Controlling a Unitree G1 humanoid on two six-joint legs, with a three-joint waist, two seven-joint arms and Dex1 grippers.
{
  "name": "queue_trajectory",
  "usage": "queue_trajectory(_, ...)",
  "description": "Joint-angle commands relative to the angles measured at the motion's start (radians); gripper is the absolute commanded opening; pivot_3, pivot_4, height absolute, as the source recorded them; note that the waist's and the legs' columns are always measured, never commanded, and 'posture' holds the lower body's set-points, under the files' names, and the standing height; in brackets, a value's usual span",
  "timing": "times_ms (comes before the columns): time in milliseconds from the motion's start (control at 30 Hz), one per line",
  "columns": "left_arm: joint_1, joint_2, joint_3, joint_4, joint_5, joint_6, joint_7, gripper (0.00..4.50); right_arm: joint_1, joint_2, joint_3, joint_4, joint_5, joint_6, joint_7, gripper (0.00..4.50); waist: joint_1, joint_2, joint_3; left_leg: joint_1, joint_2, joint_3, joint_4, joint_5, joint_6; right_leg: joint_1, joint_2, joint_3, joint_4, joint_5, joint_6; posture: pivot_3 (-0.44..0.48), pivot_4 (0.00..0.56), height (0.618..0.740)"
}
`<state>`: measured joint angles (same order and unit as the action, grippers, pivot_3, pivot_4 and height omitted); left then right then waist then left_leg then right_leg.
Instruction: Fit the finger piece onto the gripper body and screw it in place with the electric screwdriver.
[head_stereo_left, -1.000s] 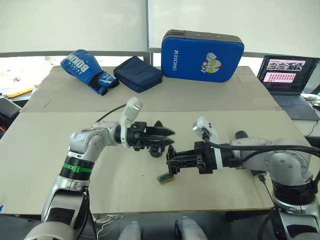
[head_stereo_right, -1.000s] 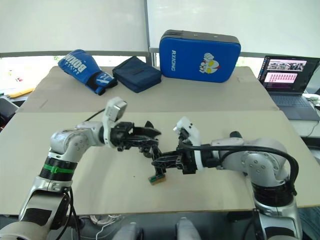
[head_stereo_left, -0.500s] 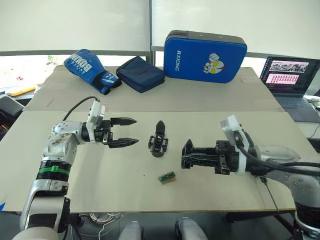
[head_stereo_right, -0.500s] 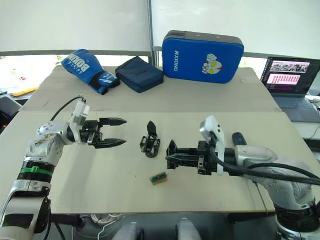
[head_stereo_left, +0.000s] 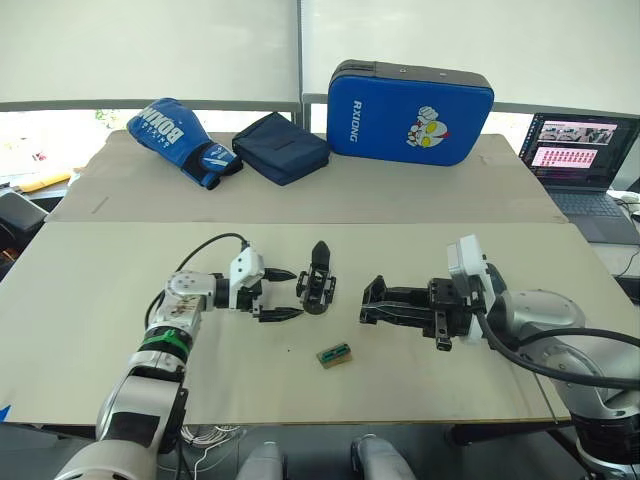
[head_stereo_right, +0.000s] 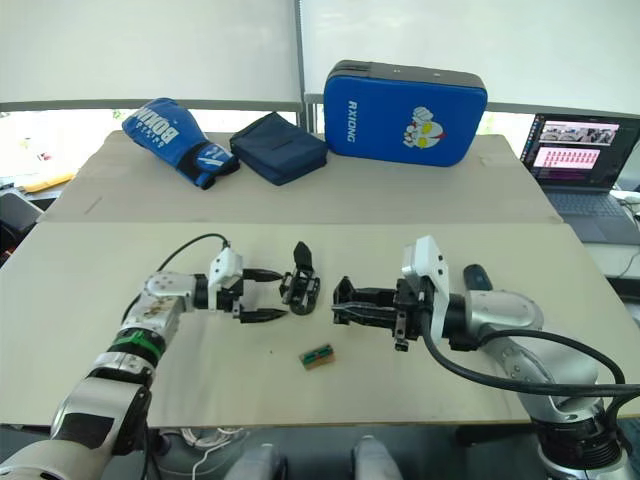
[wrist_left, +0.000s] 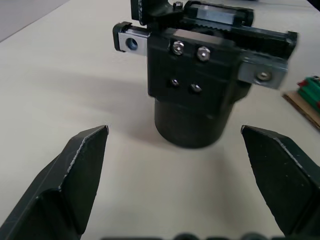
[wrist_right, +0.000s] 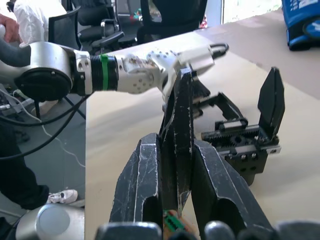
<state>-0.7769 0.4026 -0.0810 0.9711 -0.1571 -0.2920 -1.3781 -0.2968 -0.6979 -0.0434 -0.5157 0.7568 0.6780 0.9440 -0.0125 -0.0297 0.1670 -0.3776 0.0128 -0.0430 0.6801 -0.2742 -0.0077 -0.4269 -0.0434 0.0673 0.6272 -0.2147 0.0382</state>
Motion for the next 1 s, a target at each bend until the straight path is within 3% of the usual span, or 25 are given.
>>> queue_trajectory(33, -0.039, -0.028, -0.001, 0.05, 0.02, -0.056, -0.006, 4.5, -0.009, 0.008, 0.005, -0.024, -0.005, -0.028, -0.003, 0.4, -0.003, 0.0, 0.0, 0.0, 0.0, 0.0, 0.0, 0.0, 0.0, 0.0, 0.0, 0.0, 0.0, 0.0, 0.0, 0.0, 0.15, 0.74)
queue_trajectory(500, -0.093, -0.082, -0.02, 0.129, 0.071, -0.085, -0.016, 4.5, 0.017, 0.005, 0.004, -0.062, 0.011, -0.015, -0.039, 0.4, -0.002, 0.0, 0.0, 0.0, 0.0, 0.0, 0.0, 0.0, 0.0, 0.0, 0.0, 0.0, 0.001, 0.0, 0.0, 0.0, 0.15, 0.74)
queue_trajectory(667, -0.093, -0.07, -0.024, 0.131, 0.093, -0.093, -0.02, 2.3, 0.014, 0.004, 0.006, -0.058, 0.012, -0.015, -0.04, 0.4, -0.002, 0.0, 0.0, 0.0, 0.0, 0.0, 0.0, 0.0, 0.0, 0.0, 0.0, 0.0, 0.001, 0.0, 0.0, 0.0, 0.15, 0.74)
queue_trajectory(1000, -0.088, -0.076, -0.022, 0.114, 0.095, -0.096, -0.006, 2.3, -0.059, 0.074, 0.059, 0.006, -0.043, -0.062, -0.059, 0.4, -0.003, 0.0, 0.0, 0.001, 0.0, 0.0, 0.001, 0.0, 0.0, 0.0, 0.0, 0.0, 0.002, 0.0, 0.0, 0.0, 0.15, 0.74)
